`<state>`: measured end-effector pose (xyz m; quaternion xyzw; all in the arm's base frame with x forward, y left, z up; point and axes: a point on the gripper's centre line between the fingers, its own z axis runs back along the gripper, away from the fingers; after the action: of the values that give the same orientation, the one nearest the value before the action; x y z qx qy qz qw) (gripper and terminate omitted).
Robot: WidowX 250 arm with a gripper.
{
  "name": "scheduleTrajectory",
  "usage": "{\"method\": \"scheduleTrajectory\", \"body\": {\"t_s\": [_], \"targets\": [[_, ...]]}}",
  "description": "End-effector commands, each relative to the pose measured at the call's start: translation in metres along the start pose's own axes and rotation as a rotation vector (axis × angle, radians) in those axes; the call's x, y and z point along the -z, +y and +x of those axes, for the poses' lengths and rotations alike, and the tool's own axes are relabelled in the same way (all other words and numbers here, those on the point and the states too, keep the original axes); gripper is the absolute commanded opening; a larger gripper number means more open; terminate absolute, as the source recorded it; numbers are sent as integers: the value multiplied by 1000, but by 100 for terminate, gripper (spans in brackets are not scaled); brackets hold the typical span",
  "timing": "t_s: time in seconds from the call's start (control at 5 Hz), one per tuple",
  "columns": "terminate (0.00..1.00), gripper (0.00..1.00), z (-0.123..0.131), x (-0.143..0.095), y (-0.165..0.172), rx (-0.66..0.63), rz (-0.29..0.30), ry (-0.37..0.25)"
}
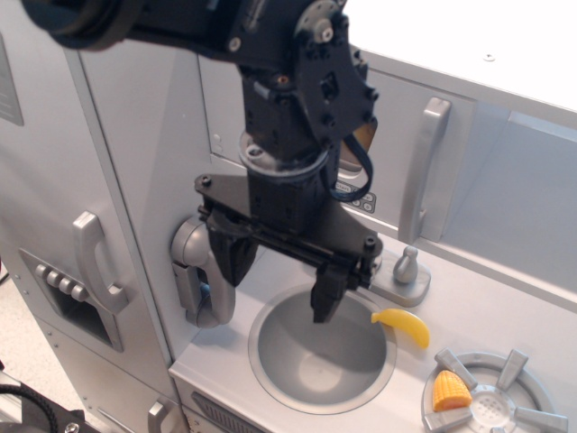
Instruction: Open microwave
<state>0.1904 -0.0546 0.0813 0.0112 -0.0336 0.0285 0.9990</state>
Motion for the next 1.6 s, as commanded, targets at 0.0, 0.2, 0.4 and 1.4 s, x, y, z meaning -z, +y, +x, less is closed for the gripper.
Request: {"method": "scheduleTrajectory", "body": {"t_s": [0.0,0.2,0.4,1.4], "targets": [[0,100,48,-37,-27,5,-174,-28],[0,100,71,-39,-44,-14,-206,-53],[0,100,90,-38,-56,-12,-204,-101],[0,100,128,-23,-53,-15,-118,-228]]}}
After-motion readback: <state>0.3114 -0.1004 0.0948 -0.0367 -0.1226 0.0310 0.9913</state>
